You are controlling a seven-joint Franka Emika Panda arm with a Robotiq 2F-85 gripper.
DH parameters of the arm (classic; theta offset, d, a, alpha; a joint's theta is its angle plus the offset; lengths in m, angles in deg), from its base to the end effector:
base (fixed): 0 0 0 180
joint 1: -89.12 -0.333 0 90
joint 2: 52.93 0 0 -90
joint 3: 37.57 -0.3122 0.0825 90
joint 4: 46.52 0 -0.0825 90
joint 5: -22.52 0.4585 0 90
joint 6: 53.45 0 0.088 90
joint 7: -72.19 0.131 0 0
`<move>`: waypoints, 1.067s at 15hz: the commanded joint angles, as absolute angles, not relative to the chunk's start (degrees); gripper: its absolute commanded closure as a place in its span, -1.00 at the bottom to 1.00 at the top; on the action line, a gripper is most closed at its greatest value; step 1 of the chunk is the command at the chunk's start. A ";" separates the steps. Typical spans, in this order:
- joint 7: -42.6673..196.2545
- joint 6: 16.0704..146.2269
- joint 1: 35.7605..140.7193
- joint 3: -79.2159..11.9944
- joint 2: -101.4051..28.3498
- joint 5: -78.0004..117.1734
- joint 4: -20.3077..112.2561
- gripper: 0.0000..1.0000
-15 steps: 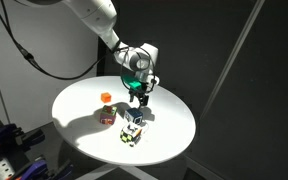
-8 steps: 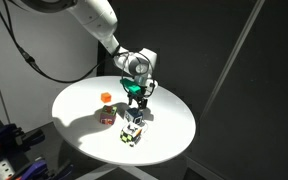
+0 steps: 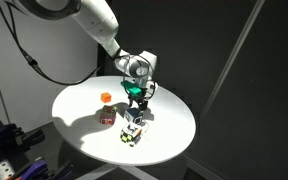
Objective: Move the light blue cube to the left
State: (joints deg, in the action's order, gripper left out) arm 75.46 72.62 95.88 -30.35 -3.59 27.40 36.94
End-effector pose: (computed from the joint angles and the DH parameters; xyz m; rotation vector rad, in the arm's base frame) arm 0.7373 -0.1691 0.0862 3.0762 -0.4914 -0.1755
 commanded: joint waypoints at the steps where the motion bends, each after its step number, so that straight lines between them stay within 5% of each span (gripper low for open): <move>1: 74.56 71.96 97.11 -30.94 -1.80 26.18 33.98 -1.00; 14: 76.20 71.44 97.41 -30.15 0.90 26.00 31.70 -1.00; 15: 76.84 71.12 97.24 -29.95 0.91 26.00 31.63 -0.50; 16: 76.87 70.78 97.20 -29.93 0.80 25.97 31.65 -0.49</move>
